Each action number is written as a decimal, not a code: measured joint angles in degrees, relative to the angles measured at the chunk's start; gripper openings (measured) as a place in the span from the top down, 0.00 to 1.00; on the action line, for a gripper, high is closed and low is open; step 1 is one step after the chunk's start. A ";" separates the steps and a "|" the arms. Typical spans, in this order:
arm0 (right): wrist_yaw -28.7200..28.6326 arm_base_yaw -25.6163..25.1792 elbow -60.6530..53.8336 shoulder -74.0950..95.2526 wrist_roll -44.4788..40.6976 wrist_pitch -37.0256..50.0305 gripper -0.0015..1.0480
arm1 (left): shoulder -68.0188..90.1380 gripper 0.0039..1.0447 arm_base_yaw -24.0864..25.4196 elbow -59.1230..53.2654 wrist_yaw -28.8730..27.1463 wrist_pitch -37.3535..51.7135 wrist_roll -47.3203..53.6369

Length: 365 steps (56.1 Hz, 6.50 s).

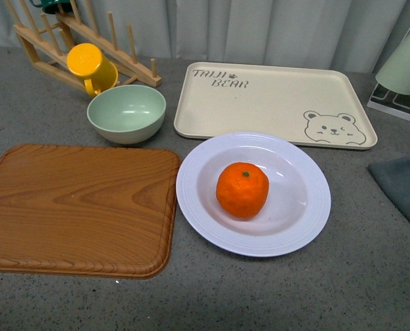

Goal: Place orange and plate with both arms

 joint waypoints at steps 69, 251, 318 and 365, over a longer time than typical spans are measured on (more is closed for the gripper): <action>-35.69 5.57 42.10 78.53 44.61 -5.66 0.09 | 0.00 0.06 0.00 0.00 0.00 0.00 0.11; -6.47 11.91 52.46 84.48 72.06 13.64 0.08 | -0.04 0.06 0.00 0.00 0.00 0.00 0.15; 14.40 9.64 -6.08 -18.88 -5.25 -17.81 0.09 | -0.04 0.06 0.00 0.00 0.00 0.00 0.15; 1.46 2.45 -10.80 -49.37 0.50 -26.71 0.59 | -0.07 0.06 0.00 0.00 0.00 0.00 0.13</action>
